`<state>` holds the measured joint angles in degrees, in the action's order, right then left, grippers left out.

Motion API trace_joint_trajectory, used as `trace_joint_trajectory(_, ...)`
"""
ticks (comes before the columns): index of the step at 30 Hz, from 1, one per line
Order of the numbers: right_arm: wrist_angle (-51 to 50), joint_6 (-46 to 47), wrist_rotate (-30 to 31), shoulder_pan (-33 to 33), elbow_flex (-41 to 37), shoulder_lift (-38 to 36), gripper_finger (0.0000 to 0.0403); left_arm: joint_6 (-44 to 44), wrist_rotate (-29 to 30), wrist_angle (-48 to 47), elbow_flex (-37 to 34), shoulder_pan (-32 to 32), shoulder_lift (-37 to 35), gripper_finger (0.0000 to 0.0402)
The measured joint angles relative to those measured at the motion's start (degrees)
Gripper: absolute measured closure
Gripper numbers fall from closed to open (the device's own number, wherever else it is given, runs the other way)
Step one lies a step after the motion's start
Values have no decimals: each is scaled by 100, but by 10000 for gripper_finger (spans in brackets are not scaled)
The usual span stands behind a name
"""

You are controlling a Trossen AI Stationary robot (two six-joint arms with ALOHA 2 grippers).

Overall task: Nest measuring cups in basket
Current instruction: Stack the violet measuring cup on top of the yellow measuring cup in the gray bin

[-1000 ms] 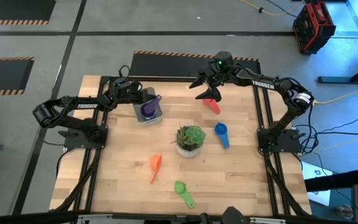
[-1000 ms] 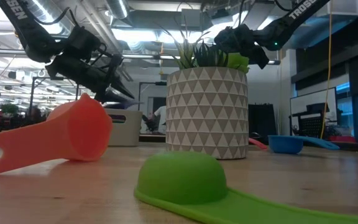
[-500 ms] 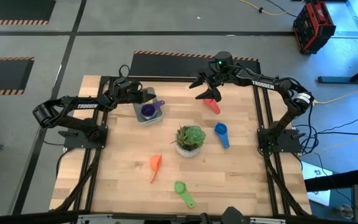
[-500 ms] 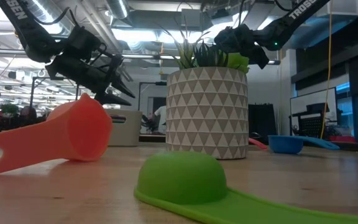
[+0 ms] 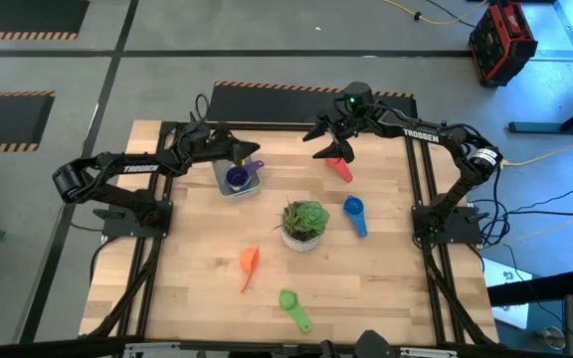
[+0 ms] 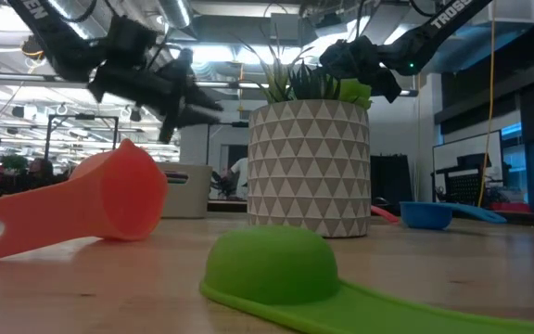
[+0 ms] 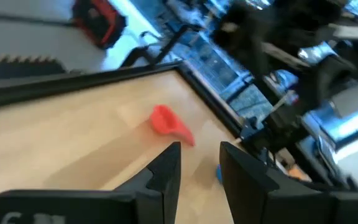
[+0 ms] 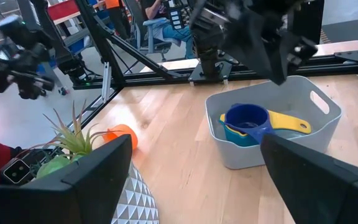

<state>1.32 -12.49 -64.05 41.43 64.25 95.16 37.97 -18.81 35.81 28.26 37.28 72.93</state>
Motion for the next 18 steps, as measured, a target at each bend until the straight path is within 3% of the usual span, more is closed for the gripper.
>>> trace_joint_trajectory(4,0,0,0,0,0,0,42,-622,98,-649,621,-258,0,298)
trace_joint_trajectory(12,0,0,0,0,0,0,42,-2132,729,-3343,2172,-572,0,299)
trace_joint_trajectory(18,0,0,0,0,0,1,42,-2502,910,-3720,2576,-698,0,299)
